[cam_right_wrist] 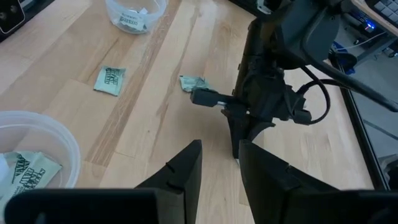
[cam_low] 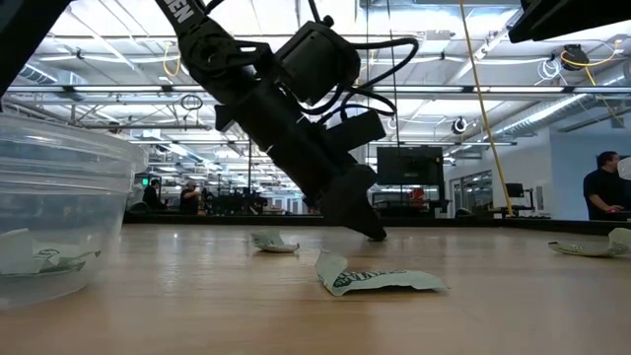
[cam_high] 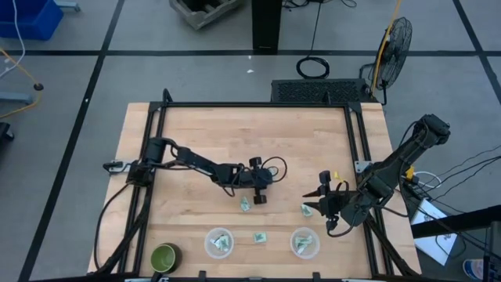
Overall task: Pick and place Stevia / Truvia into bins
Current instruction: Put the stevia packet into the left transparent container
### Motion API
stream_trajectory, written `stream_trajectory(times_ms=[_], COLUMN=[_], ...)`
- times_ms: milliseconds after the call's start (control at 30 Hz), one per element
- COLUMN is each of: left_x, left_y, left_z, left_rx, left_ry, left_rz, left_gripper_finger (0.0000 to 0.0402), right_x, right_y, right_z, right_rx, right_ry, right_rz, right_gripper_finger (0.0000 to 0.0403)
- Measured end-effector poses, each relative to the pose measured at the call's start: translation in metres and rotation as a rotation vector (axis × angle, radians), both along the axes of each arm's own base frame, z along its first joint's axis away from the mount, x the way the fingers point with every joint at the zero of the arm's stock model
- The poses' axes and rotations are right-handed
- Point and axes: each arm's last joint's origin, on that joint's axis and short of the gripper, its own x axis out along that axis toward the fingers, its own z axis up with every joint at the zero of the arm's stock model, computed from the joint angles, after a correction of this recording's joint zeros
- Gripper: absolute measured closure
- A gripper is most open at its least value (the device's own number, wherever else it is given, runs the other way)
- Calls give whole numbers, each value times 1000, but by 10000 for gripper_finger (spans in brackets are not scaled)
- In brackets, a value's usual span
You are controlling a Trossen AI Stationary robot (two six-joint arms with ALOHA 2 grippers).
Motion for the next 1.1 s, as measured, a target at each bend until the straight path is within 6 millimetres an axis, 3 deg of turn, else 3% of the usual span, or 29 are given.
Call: stream_trajectory(times_ms=[300,767,1100], left_x=[0,-5,-3], left_y=[0,1,1], left_z=[18,13,3], left_rx=[-16,-23,27], left_ry=[-54,8,20], left_rz=[22,53,55], left_gripper_finger=[368,237,227], right_x=[0,0,0], right_y=[0,0,0], right_z=[0,0,-1], right_rx=[3,4,7], right_ry=[0,0,-4], right_rz=[2,3,2], right_gripper_finger=[303,303,303])
